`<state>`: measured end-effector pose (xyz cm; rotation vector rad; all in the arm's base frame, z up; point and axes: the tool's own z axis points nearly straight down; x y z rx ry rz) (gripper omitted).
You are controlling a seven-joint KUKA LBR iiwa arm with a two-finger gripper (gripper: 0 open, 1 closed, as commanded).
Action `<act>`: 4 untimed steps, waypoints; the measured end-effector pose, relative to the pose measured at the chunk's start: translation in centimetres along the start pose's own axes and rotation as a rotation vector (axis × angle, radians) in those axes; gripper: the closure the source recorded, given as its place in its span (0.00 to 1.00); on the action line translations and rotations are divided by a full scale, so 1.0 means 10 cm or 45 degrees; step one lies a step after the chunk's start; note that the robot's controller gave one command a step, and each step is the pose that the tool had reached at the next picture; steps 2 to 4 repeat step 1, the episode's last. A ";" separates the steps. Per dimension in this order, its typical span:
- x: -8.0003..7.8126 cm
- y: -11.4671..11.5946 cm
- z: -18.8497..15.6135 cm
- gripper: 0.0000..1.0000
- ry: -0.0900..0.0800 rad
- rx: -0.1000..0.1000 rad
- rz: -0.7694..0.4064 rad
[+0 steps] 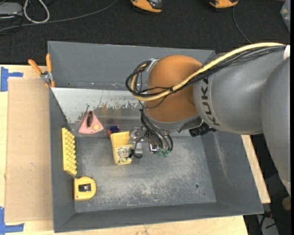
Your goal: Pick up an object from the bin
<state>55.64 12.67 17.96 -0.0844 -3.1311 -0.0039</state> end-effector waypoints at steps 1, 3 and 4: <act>-0.06 0.16 0.09 1.00 0.004 0.000 -0.053; -0.06 0.16 0.09 1.00 0.004 0.000 -0.053; -0.06 0.16 0.09 1.00 0.004 0.000 -0.053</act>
Offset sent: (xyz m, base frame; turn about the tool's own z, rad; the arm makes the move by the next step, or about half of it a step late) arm 0.0071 0.0503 -0.0103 0.0442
